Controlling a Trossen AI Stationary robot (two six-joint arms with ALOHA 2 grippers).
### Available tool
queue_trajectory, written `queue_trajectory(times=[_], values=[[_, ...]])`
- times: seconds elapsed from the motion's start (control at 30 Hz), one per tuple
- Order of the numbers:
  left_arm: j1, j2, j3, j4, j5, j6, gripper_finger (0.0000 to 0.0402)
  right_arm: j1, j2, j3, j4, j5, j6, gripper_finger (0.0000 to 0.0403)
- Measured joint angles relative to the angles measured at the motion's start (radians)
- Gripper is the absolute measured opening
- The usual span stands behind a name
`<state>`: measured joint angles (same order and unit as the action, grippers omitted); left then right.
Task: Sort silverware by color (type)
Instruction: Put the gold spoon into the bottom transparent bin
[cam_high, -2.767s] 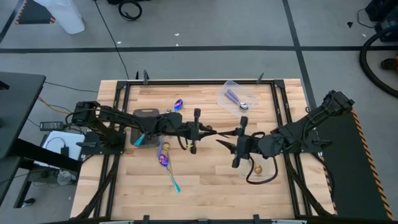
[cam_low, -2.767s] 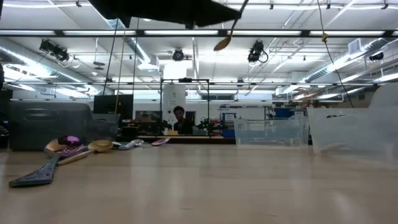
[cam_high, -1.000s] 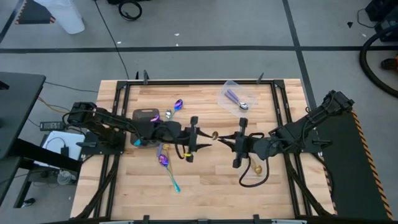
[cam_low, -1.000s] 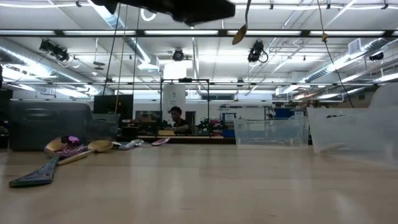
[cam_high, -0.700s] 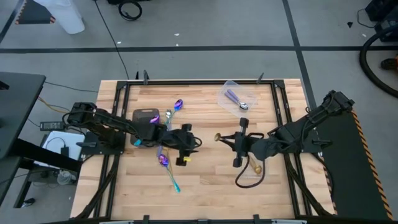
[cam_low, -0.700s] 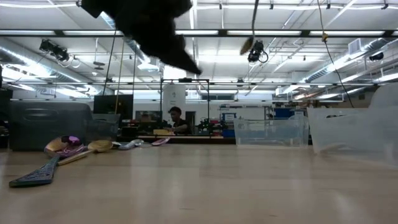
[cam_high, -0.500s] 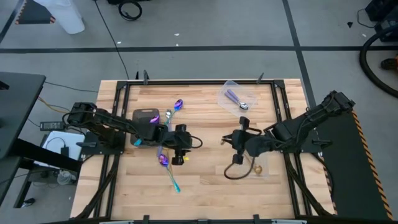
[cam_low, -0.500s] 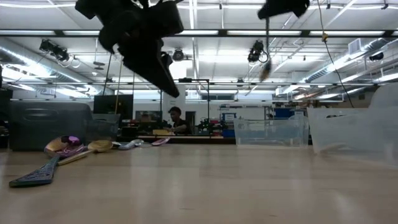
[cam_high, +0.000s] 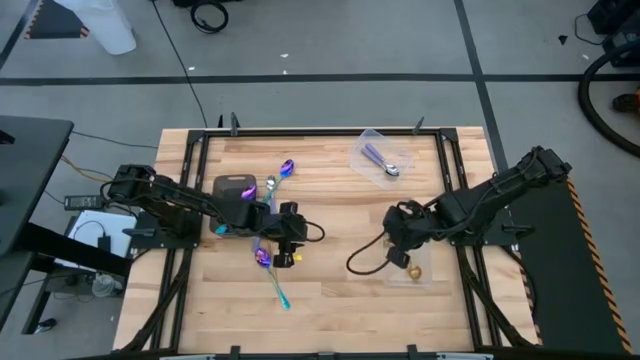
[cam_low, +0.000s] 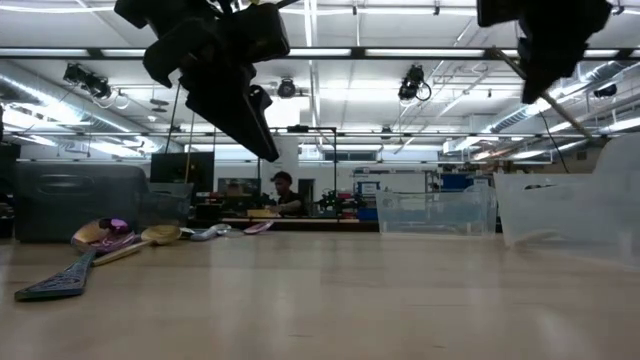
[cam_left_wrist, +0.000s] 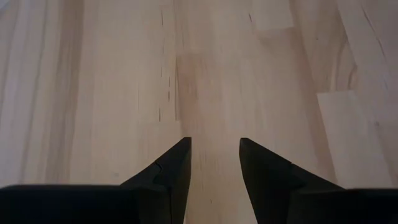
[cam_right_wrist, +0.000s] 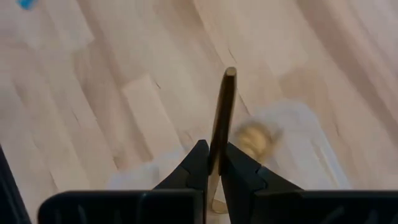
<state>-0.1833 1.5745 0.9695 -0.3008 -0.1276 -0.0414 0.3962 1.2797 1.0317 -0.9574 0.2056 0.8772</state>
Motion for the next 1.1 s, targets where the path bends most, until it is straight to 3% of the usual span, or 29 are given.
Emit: queue_trajectory(times=[0.37,0.87,1.1], values=[[0.000,0.000,0.000,-0.001,0.000,0.001,0.0142,-0.005,0.004,-0.112,-0.023,-0.207,0.207,0.0037],[0.000,0.000,0.000,-0.003,0.000,0.009,0.0142,-0.072,0.005,-0.277,0.124,-0.214,0.231,0.0041],[-0.002,0.000,0.000,-0.010,0.000,0.004,0.0142,-0.111,0.005,-0.351,0.209,-0.195,0.230,0.0066]])
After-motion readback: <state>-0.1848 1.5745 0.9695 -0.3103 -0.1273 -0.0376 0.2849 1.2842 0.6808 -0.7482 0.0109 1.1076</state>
